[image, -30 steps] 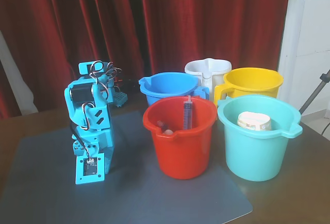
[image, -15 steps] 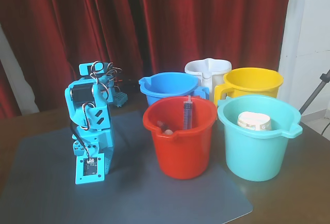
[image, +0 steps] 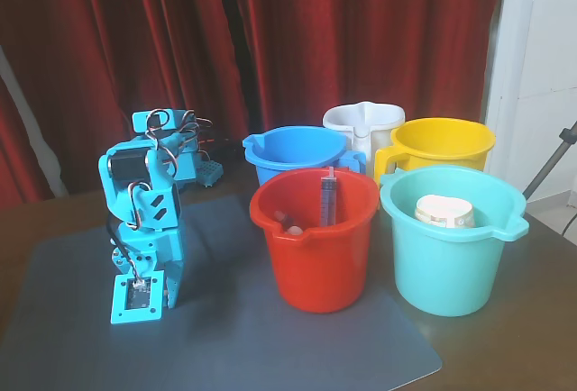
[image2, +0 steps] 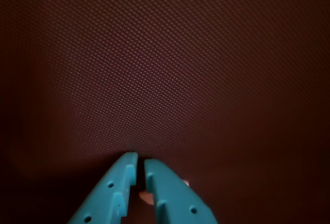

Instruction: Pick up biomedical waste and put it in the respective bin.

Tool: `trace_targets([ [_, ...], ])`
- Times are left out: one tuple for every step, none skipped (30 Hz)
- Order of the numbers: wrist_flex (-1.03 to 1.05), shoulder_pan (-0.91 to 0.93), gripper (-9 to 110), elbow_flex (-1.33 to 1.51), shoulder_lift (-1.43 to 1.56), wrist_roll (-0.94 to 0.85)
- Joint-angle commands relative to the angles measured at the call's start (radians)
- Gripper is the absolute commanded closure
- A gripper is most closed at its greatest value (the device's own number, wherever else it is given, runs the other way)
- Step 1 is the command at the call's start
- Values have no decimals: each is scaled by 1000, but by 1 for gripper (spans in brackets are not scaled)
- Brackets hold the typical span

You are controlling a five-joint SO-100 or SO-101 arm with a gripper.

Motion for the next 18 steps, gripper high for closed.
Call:
trace_targets([
  [261, -5, 102, -6, 3, -3],
  [261, -5, 102, -6, 3, -3],
  [261, -5, 102, -6, 3, -6],
  [259, -5, 102, -6, 3, -14],
  [252, -5, 102, -6, 3, -18],
  [250, -5, 102, -21, 3, -35],
  [245, -5, 101, -23, 17, -86],
  [245, -5, 101, -23, 18, -104],
  [253, -5, 101, -23, 18, -123],
  [261, -3, 101, -23, 21, -140],
  [273, 9, 100, -23, 25, -160],
  [293, 26, 98, -28, 26, -181],
  [322, 48, 95, -52, 32, -198],
  [344, 58, 92, -72, 40, -206],
  [347, 61, 88, -74, 46, -207],
  [347, 63, 84, -71, 51, -204],
  [347, 64, 79, -55, 57, -190],
  [347, 69, 77, -46, 57, -187],
])
